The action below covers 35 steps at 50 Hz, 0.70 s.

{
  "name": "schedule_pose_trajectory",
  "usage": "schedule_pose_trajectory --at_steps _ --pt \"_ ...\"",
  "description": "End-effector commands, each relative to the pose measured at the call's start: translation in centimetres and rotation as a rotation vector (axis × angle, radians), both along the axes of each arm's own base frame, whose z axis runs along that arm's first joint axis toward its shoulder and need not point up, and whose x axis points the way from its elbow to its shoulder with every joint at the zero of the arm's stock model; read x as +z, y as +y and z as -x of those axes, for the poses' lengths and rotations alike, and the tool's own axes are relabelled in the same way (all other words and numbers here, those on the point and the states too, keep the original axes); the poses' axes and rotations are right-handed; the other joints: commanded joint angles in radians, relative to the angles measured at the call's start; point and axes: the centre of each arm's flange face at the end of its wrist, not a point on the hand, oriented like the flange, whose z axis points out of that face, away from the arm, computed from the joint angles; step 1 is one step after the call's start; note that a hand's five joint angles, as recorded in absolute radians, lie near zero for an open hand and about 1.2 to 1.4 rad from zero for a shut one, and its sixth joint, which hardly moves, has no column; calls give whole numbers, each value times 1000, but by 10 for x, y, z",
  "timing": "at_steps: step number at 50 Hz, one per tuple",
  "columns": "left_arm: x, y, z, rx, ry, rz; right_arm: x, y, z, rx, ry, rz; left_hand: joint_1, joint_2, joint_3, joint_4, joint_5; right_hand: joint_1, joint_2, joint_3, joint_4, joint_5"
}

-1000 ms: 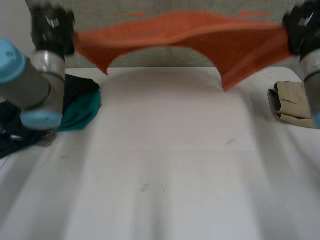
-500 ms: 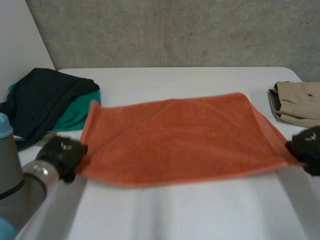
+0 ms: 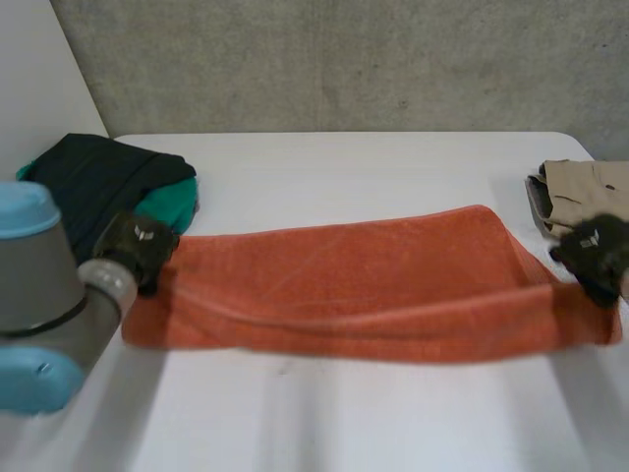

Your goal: Fold the laundry.

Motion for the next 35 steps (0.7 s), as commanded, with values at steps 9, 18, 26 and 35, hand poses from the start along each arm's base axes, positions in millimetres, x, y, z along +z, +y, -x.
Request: schedule_pose_trajectory --at_steps 9,18,26,35 --pt "209 -106 36 -20 379 924 192 -91 -57 4 -300 985 254 195 200 192 257 398 219 211 206 224" --pt "203 -100 33 -29 418 893 200 -77 -59 18 -350 1006 254 195 200 192 257 398 219 211 206 224" --pt "134 -87 30 -22 377 676 139 -75 -57 14 -314 818 254 195 200 192 257 398 219 211 206 224" --pt "41 -55 22 -2 332 373 37 -46 -48 65 -265 443 254 195 200 192 257 398 219 211 206 224"
